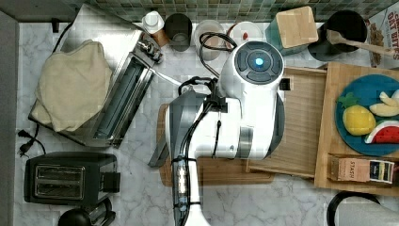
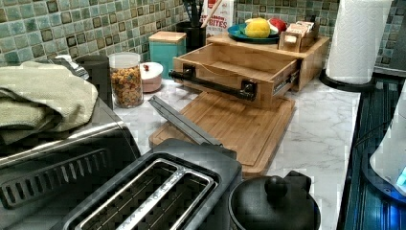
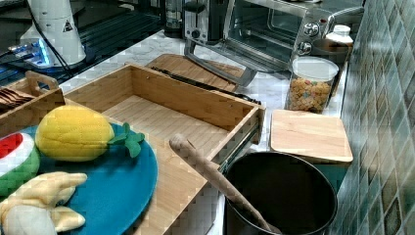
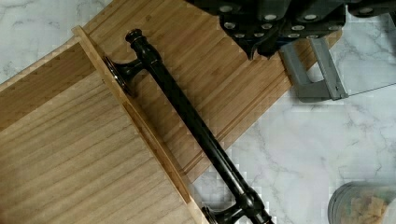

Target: Close the drawer.

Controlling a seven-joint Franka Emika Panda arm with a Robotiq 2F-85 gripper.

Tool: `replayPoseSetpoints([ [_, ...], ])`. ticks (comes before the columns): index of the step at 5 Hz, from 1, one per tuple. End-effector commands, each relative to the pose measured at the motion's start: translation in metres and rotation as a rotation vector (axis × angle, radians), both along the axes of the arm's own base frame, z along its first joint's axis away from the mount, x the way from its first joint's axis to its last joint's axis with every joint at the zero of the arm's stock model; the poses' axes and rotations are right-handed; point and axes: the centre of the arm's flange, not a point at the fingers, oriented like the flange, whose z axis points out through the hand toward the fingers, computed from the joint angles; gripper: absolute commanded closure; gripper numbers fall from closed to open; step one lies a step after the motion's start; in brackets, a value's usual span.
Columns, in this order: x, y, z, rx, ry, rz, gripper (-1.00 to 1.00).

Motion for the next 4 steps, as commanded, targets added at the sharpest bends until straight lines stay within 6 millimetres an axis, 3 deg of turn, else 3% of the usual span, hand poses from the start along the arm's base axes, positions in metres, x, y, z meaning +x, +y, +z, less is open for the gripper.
replayPoseSetpoints([
  [1,-0.002,-0.002,-0.004,0.001,0.008,-0.004,1.0],
  [4,-0.008,0.013,-0.085,0.006,-0.07,0.174,1.0],
])
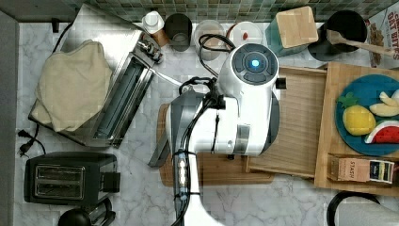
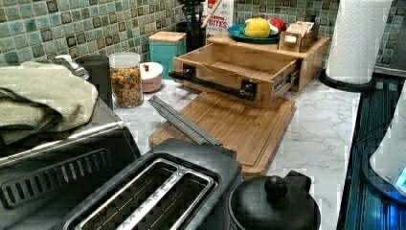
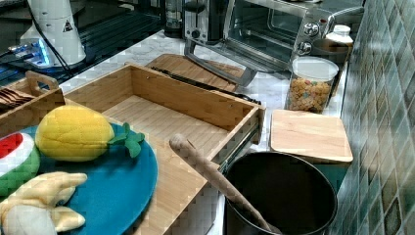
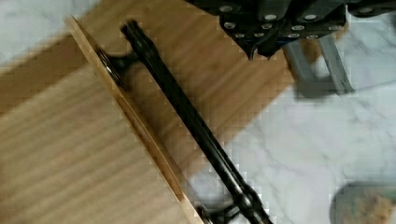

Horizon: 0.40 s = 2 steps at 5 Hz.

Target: Close the drawer.

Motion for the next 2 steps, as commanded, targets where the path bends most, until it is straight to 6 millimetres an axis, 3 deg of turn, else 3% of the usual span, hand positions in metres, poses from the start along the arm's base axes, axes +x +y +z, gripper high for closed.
replayPoseSetpoints([
  [1,-0.009,0.016,-0.081,-0.006,-0.059,0.203,1.0],
  [2,-0.006,0.019,-0.103,-0.01,-0.076,0.256,1.0],
])
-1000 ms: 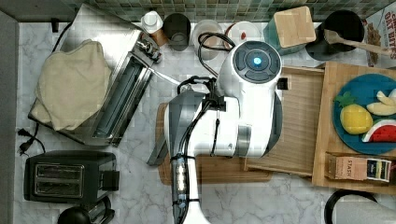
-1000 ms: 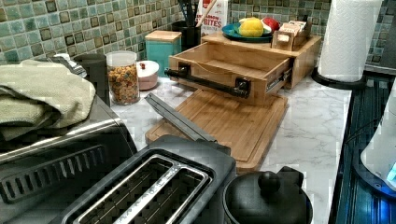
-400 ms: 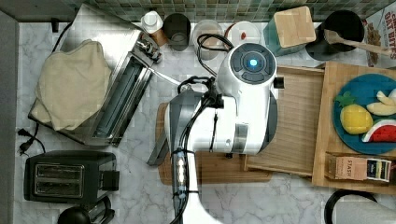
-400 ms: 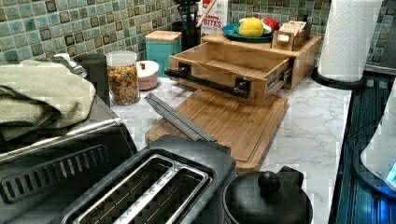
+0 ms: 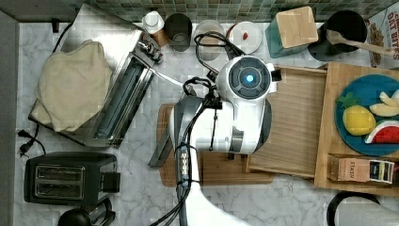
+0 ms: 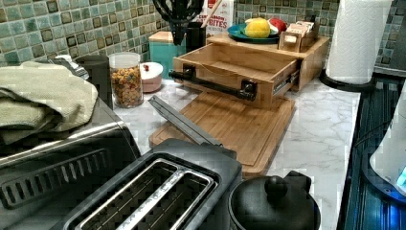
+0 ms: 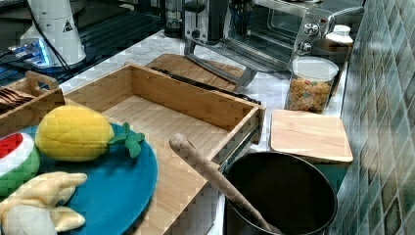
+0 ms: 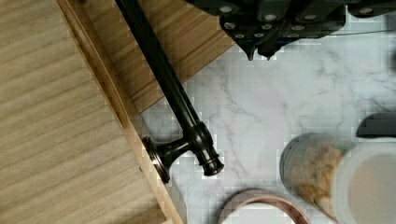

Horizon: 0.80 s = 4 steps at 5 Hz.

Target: Close the drawer.

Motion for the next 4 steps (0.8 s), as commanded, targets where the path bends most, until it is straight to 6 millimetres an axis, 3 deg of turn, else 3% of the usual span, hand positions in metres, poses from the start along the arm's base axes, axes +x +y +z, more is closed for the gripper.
replayPoseSetpoints([
  [1,-0.016,0.016,-0.072,0.011,0.089,0.169,1.0],
  [4,0.007,0.0,-0.116,-0.09,0.112,0.32,1.0],
])
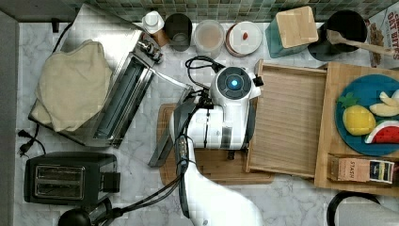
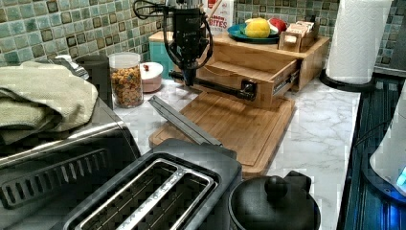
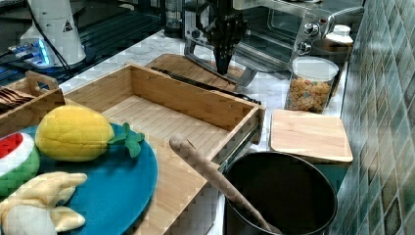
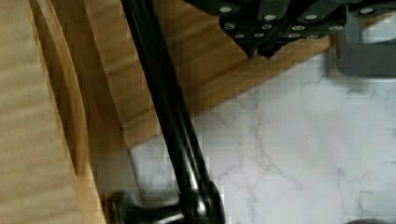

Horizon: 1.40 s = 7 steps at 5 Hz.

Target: Close the drawer.

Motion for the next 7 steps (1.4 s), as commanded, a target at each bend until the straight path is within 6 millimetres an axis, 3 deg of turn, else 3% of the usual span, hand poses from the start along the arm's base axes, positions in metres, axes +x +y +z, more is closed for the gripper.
replayPoseSetpoints([
  [1,0.026,-0.011,-0.008,-0.095,0.065,0.133,1.0],
  [2,0.023,-0.019,-0.005,-0.118,0.057,0.123,1.0],
  [4,0.006,-0.062,0.01,-0.167,0.037,0.125,1.0],
  [5,-0.004,-0.091,0.026,-0.194,0.044,0.104,1.0],
  [6,-0.01,-0.136,0.056,-0.2,0.053,0.102,1.0],
  [7,-0.028,-0.173,0.07,-0.196,0.078,0.076,1.0],
])
